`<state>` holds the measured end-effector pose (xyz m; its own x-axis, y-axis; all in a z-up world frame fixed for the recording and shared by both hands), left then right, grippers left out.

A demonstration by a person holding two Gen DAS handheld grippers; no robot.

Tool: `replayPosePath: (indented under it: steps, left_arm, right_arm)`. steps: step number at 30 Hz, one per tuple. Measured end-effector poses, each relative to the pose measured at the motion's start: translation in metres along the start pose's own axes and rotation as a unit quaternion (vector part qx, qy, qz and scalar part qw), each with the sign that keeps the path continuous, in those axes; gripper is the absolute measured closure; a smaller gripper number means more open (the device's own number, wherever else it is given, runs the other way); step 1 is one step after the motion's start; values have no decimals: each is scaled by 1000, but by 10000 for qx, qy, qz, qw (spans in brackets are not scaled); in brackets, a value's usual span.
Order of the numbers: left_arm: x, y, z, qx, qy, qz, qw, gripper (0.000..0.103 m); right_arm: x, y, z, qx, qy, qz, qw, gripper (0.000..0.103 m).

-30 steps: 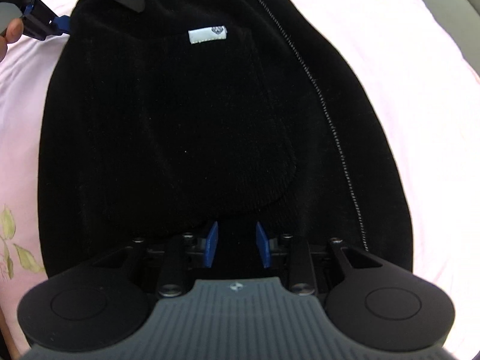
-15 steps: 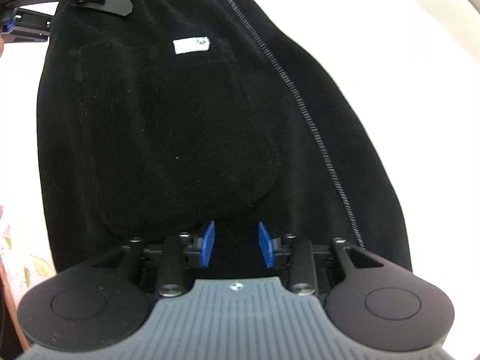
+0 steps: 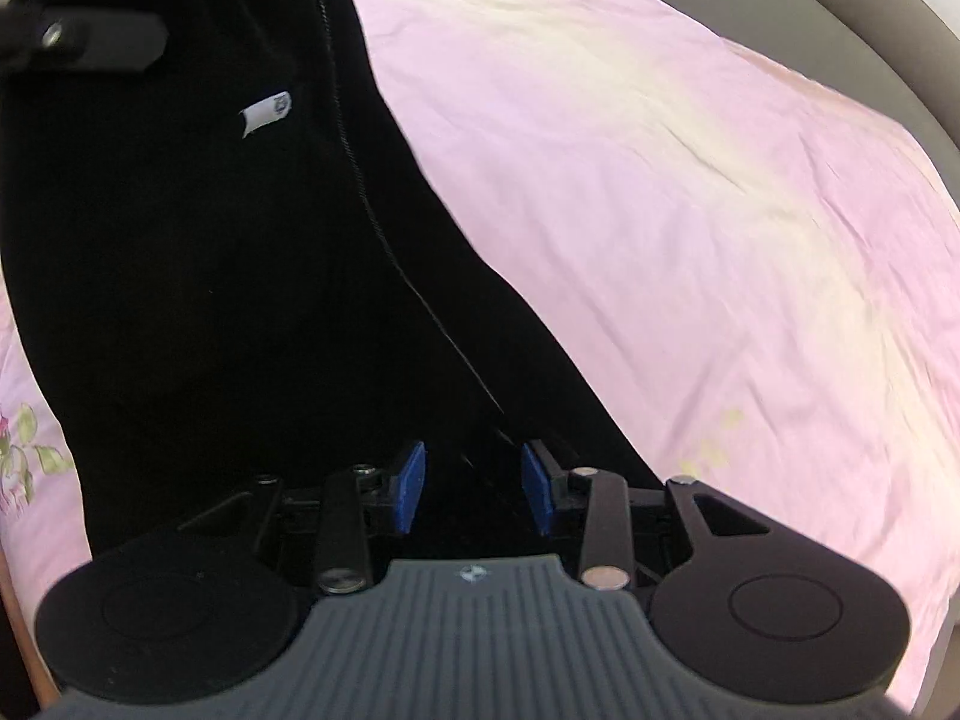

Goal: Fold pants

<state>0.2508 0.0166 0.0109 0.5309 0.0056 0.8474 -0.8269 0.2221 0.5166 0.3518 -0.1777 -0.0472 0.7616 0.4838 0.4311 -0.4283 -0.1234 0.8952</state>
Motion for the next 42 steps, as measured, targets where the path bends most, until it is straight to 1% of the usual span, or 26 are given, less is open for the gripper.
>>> replayPosePath:
  steps: [2,5,7,10,13,14,15,18,19,20,22,24,25,26,27,28,29,30,32,34,36,38,40,42]
  left_arm:
    - [-9,-9,36,-75,-600,-124,9981,60]
    - [-30,-25,83,-161,-1401,-365,9893,60]
    - [-50,-39,113,-189,-1907,-578,9798,60]
    - [-79,-59,145,-250,-2585,-913,9614,60]
    - [-105,-80,163,-363,-3062,-1309,9422,59]
    - [-111,-85,166,-384,-3156,-1383,9380,58]
    - [-116,-90,169,-411,-3252,-1458,9334,56]
    - [-118,-100,171,-518,-3311,-1627,9280,51]
    - [-114,-101,175,-650,-3280,-1714,9267,43]
    - [-108,-102,172,-772,-3198,-1796,9271,40]
    - [-100,-104,167,-877,-3070,-1852,9294,39]
    - [-93,-102,159,-946,-2840,-1807,9369,39]
    - [-89,-98,153,-1050,-2646,-1774,9421,33]
    - [-86,-95,148,-1253,-2399,-1760,9464,26]
    - [-81,-91,142,-1573,-2035,-1738,9506,24]
    - [-77,-89,137,-1801,-1732,-1721,9529,22]
    - [-74,-85,130,-1954,-1449,-1676,9554,22]
    - [-72,-82,126,-1984,-1293,-1646,9575,22]
    - [-69,-71,118,-2002,-1102,-1540,9613,23]
    - [-67,-61,101,-2059,-940,-1438,9634,23]
    - [-65,-50,86,-1984,-836,-1334,9674,23]
    - [-60,-45,77,-1758,-829,-1282,9725,23]
    - [-56,-49,69,-1497,-875,-1268,9767,24]
    - [-54,-47,52,-1175,-850,-1272,9812,25]
  right_arm:
    - [-14,5,17,-33,-157,-44,9999,70]
    - [-37,9,42,-106,-392,-117,9991,70]
    - [-50,10,56,-103,-559,-181,9982,70]
    - [-69,10,67,-94,-720,-249,9970,70]
    - [-84,9,76,-72,-815,-306,9962,70]
    - [-88,8,70,-60,-854,-318,9958,70]
    - [-92,7,72,-50,-889,-332,9955,70]
    - [-99,5,77,-22,-958,-368,9947,70]
    - [-94,2,77,-17,-967,-384,9946,70]
    - [-99,0,77,-15,-974,-393,9945,70]
    - [-102,2,75,-10,-995,-398,9942,70]
    - [-101,4,72,6,-1048,-366,9938,69]
    - [-101,6,73,23,-1080,-337,9936,68]
    - [-110,17,63,27,-1104,-300,9934,65]
    - [-110,19,63,24,-1118,-271,9934,62]
    - [-114,21,62,15,-1129,-249,9933,62]
    - [-116,29,65,3,-1135,-238,9933,62]
    - [-117,31,65,-12,-1138,-230,9932,62]
    - [-117,36,62,-51,-1148,-195,9932,61]
    - [-118,47,63,-35,-1185,-141,9928,60]
    - [-117,55,62,20,-1260,-76,9920,58]
    - [-115,67,61,95,-1340,-6,9909,56]
    - [-113,74,58,150,-1410,80,9899,56]
    - [-108,79,54,207,-1502,184,9883,54]
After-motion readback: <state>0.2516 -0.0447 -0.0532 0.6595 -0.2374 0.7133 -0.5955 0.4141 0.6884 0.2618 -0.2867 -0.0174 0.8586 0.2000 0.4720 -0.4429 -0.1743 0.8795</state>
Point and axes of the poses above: each gripper's, at about its wrist camera, not at the fingertips, and y roughly against the way its jaws point, z to its right, x to its top, the point moved 2 cm from there along -y, roughly the way its jaws point, and after that the axes turned 9 degrees about -y, right-handed, at the moved point
